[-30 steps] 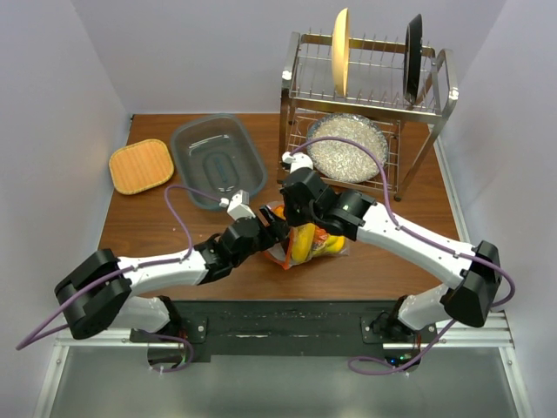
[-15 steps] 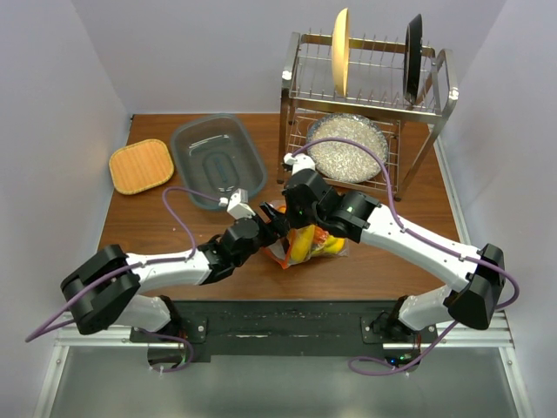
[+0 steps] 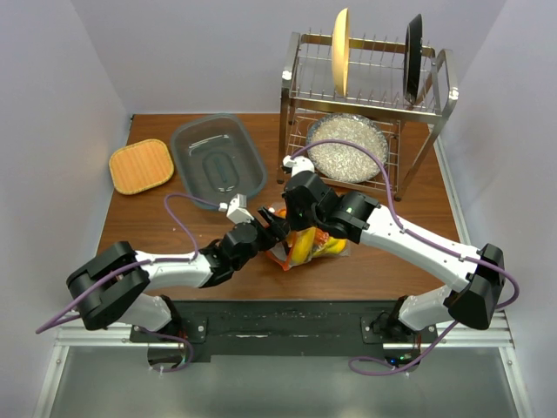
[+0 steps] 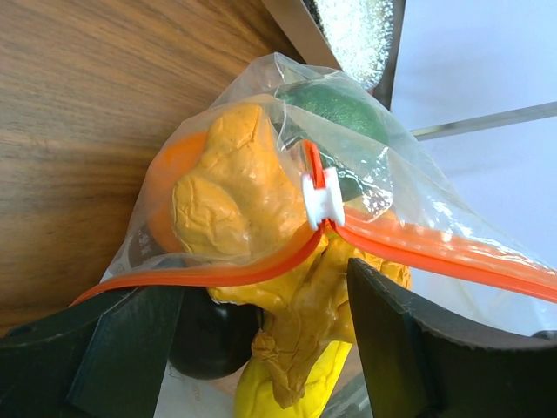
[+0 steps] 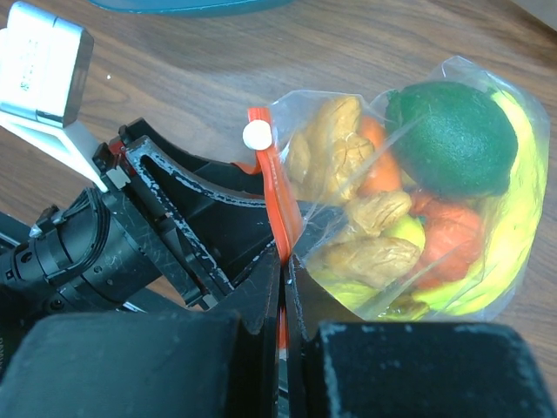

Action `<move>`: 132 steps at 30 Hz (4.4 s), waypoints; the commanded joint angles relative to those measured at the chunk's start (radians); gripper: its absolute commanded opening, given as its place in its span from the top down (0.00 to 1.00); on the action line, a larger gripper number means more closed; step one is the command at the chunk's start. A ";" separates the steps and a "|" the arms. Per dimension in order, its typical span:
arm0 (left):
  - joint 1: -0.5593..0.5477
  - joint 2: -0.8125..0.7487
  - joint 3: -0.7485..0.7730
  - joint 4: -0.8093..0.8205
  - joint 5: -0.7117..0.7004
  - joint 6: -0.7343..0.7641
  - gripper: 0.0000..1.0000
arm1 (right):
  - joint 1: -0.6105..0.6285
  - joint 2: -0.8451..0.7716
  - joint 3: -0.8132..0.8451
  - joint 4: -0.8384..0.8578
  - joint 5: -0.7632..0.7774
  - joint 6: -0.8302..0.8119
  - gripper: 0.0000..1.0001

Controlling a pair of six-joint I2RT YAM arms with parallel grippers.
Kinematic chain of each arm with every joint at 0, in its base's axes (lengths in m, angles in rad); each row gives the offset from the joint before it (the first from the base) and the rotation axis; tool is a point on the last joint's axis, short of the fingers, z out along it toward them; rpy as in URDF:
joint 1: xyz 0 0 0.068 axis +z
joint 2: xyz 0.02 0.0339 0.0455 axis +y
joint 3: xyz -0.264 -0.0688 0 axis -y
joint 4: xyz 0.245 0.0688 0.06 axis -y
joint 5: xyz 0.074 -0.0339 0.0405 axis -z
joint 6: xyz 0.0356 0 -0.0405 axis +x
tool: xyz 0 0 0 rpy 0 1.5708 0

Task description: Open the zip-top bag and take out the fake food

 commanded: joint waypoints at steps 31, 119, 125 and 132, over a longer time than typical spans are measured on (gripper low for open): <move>0.008 -0.164 0.074 -0.205 0.098 0.216 0.94 | -0.035 0.034 0.059 0.022 0.142 -0.055 1.00; 0.028 -0.172 0.385 -0.715 0.174 0.765 0.50 | -0.221 -0.160 -0.165 0.132 -0.155 -0.031 1.00; 0.015 -0.100 0.382 -0.599 0.308 0.891 0.47 | -0.219 -0.191 -0.197 0.123 -0.156 -0.023 1.00; -0.028 -0.017 0.396 -0.555 0.363 0.946 0.47 | -0.219 -0.208 -0.219 0.118 -0.143 -0.022 1.00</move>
